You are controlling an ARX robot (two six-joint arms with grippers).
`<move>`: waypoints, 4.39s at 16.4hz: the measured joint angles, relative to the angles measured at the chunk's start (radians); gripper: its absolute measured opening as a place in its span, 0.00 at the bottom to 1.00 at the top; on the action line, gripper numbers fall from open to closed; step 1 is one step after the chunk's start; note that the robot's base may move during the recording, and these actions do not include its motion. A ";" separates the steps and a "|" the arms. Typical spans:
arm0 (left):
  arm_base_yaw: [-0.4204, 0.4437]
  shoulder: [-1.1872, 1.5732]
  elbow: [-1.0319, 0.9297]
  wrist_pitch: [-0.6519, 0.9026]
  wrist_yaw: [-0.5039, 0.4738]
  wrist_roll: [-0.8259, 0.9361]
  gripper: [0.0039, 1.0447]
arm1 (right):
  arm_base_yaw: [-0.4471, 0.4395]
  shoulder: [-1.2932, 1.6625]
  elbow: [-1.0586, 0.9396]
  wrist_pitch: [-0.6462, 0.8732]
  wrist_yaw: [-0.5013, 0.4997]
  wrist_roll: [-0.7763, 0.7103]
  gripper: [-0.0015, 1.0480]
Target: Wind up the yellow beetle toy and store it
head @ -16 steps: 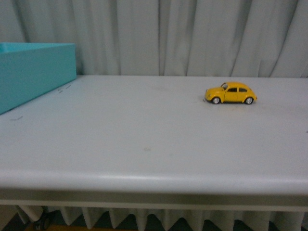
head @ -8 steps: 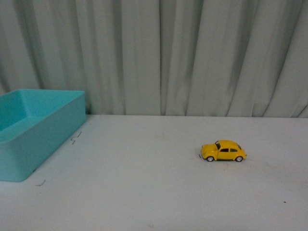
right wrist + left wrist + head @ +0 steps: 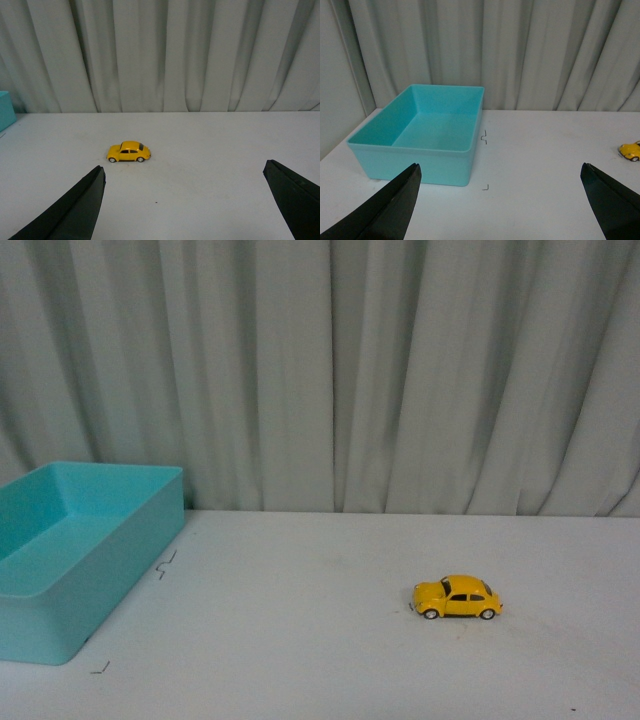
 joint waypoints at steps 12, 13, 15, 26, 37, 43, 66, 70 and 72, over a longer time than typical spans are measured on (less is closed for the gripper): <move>0.000 0.000 0.000 0.000 0.000 0.000 0.94 | 0.000 0.000 0.000 0.000 0.000 0.000 0.94; 0.000 0.000 0.000 0.000 0.000 0.000 0.94 | 0.000 0.000 0.000 0.000 0.000 0.000 0.94; 0.000 0.000 0.000 0.002 0.000 0.000 0.94 | 0.000 0.000 0.000 0.001 0.000 0.000 0.94; 0.000 0.000 0.000 0.003 0.000 0.000 0.94 | 0.000 0.000 0.000 0.000 0.000 0.000 0.94; 0.000 0.000 0.000 0.000 0.000 0.000 0.94 | 0.000 0.000 0.000 0.000 0.000 0.000 0.94; 0.000 0.000 0.000 0.000 0.000 0.000 0.94 | -0.451 0.632 0.023 0.653 -0.402 0.183 0.94; 0.000 0.000 0.000 0.000 0.000 0.000 0.94 | -0.063 2.319 1.570 -0.692 -0.817 -1.508 0.94; 0.000 0.000 0.000 0.000 0.000 0.000 0.94 | -0.058 2.405 1.638 -0.768 -0.738 -1.692 0.94; 0.000 0.000 0.000 0.000 0.000 0.000 0.94 | -0.045 2.449 1.714 -0.784 -0.729 -1.691 0.94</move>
